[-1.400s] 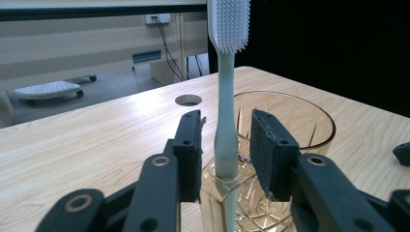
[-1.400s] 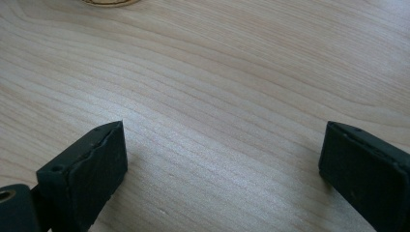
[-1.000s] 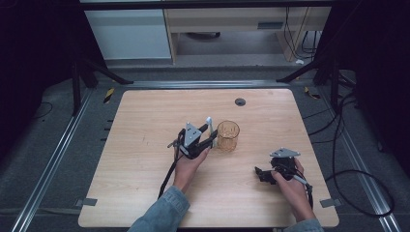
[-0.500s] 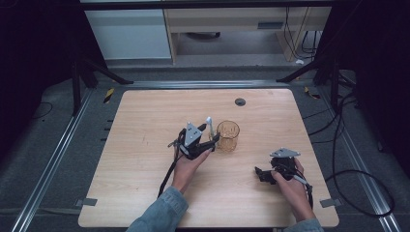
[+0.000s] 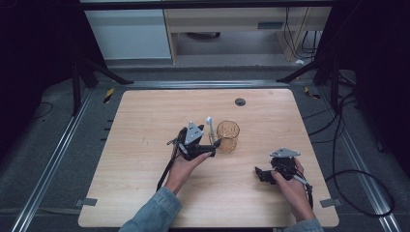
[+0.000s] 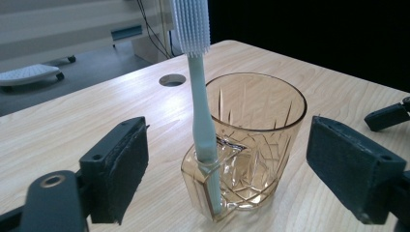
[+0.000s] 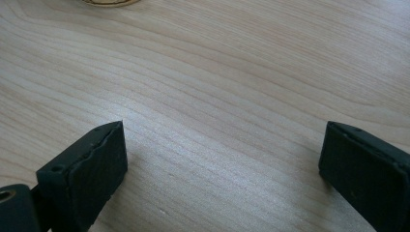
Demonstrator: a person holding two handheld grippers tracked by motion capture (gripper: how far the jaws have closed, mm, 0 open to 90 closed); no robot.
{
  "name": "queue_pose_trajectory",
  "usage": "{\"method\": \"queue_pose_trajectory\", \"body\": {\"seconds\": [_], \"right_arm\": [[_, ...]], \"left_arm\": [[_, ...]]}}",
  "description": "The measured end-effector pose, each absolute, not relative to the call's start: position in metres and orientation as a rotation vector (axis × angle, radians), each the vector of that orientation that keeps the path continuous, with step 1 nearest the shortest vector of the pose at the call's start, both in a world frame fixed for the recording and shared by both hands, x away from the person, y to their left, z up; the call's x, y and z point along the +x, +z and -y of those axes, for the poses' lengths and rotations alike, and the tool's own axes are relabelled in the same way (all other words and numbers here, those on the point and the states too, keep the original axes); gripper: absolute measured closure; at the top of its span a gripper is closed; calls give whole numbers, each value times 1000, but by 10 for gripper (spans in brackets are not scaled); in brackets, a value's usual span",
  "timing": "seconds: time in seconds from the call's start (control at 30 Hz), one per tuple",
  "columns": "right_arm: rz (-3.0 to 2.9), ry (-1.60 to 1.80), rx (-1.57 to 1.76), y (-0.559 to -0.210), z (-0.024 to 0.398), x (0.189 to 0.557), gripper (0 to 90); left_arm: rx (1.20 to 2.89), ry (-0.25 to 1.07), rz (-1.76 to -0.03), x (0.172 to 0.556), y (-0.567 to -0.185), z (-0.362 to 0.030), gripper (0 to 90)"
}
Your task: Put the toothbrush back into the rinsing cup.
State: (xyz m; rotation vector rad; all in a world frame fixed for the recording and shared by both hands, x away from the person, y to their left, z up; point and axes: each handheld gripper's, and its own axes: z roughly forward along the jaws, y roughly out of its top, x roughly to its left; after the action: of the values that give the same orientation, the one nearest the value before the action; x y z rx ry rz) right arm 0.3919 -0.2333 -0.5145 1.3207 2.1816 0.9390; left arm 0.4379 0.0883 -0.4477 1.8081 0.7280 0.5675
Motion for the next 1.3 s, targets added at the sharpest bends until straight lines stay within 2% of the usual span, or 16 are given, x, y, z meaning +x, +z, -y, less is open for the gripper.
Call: {"method": "queue_pose_trajectory", "body": {"seconds": [0.53,1.0,1.3], "right_arm": [[-2181,939,1321,-515,233,392,35],[-2179,941,1330,-515,233,392,32],[-2178,941,1333,-515,233,392,31]], "left_arm": [[1930,529,-772,434,-438,-94,115],[2029,461,-919,434,-438,-112,83],[2026,449,-1014,433,-438,-130,71]]}}
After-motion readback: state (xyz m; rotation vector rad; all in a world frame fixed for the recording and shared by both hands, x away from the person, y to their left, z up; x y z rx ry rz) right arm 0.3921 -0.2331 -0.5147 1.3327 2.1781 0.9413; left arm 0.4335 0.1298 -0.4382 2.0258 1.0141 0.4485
